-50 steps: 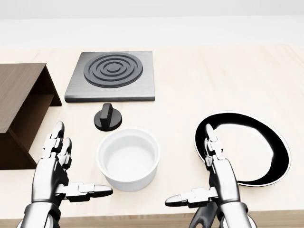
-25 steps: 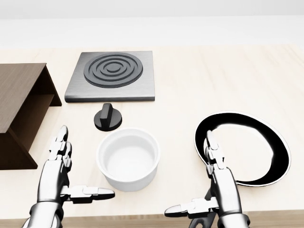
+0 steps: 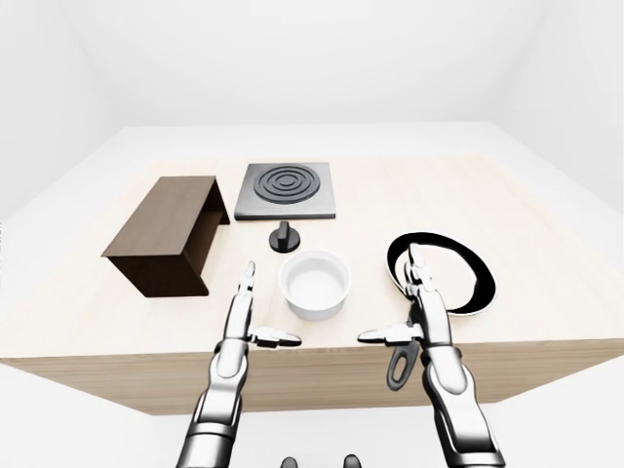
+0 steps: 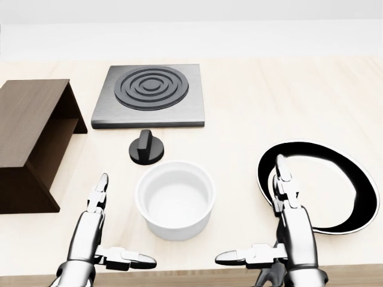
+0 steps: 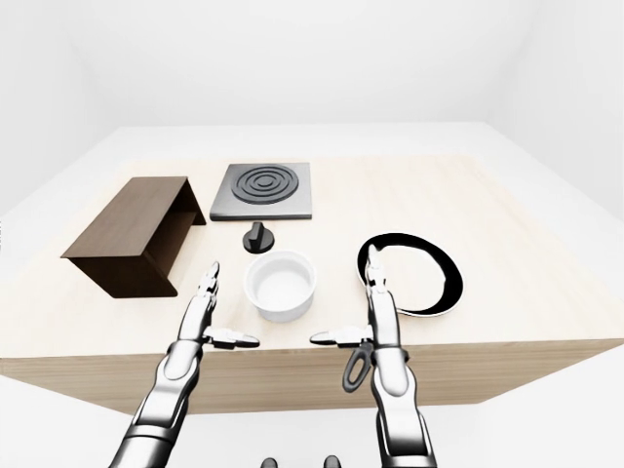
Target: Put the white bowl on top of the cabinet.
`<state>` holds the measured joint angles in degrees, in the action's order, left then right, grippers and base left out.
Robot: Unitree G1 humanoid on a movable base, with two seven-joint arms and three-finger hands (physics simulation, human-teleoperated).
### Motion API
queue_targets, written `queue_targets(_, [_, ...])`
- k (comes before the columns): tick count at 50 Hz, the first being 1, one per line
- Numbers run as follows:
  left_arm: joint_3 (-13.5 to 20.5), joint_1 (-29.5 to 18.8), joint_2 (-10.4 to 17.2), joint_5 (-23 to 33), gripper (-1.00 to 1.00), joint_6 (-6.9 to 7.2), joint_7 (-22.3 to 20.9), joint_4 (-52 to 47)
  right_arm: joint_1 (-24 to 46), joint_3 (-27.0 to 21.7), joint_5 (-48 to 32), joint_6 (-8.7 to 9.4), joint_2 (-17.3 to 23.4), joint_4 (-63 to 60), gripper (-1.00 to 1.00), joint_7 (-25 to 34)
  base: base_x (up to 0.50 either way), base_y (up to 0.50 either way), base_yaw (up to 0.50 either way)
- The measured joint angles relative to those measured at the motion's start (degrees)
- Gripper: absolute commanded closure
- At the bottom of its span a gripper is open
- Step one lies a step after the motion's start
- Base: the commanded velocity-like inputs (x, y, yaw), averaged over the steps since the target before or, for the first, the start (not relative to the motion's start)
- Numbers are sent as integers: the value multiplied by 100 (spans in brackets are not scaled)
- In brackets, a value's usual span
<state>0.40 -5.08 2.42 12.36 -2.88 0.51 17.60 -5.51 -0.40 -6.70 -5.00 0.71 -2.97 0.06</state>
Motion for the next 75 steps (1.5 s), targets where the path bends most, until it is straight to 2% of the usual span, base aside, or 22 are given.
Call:
queue_targets(20, [-68,-96,-15,294,-100,-174,37,425,-43,-46,-6,0,-3,-186,-100,-71,0,24,0])
queue_targets(35, [-4,-115,-20,164,-100,-105,66,286,-2,-39,-9,0,-7,-128,-100,-78,0,11,0])
queue_targets(39, [-14,-151,-41,123,-100,-26,81,255,4,-61,27,15,2,-177,-100,-50,0,0,0])
queue_targets(48, [-129,-222,-116,207,-100,309,138,-70,85,-203,90,128,43,-274,-100,-58,0,0,0])
queue_targets(60, [-449,-464,-313,858,-100,769,516,-402,140,-340,-34,99,102,-308,-100,-120,0,0,0])
queue_targets(75, [-780,-731,-539,1705,-100,788,760,-502,223,-465,-28,185,145,-338,-100,-80,0,0,0])
